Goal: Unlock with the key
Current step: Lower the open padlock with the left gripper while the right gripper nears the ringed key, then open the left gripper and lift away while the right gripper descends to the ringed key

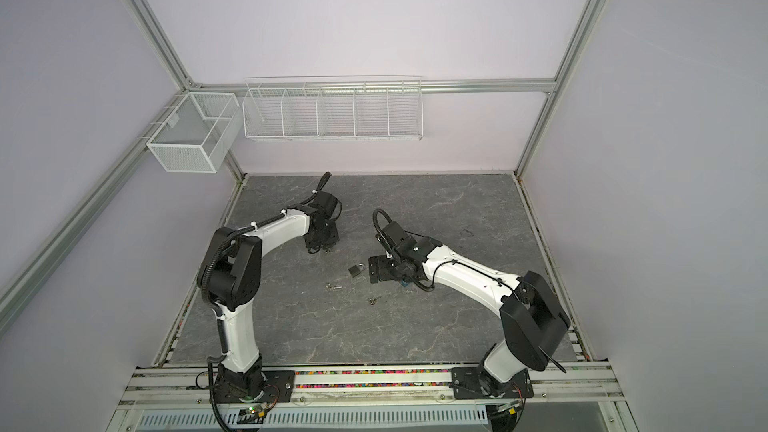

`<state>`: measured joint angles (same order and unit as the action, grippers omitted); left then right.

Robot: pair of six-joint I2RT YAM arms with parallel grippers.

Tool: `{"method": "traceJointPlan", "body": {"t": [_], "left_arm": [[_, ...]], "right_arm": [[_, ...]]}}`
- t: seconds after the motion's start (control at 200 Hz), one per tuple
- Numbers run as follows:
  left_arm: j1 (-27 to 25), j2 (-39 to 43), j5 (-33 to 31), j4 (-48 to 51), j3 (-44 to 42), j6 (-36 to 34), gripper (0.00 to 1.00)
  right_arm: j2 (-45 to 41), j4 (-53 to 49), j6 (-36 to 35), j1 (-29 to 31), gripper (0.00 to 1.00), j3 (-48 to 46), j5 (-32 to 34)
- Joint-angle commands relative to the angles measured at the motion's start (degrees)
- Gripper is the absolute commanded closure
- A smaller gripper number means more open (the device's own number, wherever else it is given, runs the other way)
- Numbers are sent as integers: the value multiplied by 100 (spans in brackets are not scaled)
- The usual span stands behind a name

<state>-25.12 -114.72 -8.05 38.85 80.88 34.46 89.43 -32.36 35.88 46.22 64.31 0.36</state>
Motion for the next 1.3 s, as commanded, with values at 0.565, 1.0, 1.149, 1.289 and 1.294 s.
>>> {"method": "traceJointPlan", "body": {"t": [0.565,1.0,1.149,1.289,1.294], "left_arm": [[33,397,424,-28,-314,227,45],[67,2381,756,-158,-1083,91,45],[69,2898,910,-185,-1274,94,45],[95,3154,945,-79,-1327,19,45],[95,3165,946,-75,-1328,18,45]], "right_arm": [[174,-729,903,307,5,373,183],[734,-524,3639,647,21,190,180],[949,-1065,4141,800,30,520,674],[1022,-839,4865,896,36,293,652],[1023,-818,4880,906,36,280,651]]}}
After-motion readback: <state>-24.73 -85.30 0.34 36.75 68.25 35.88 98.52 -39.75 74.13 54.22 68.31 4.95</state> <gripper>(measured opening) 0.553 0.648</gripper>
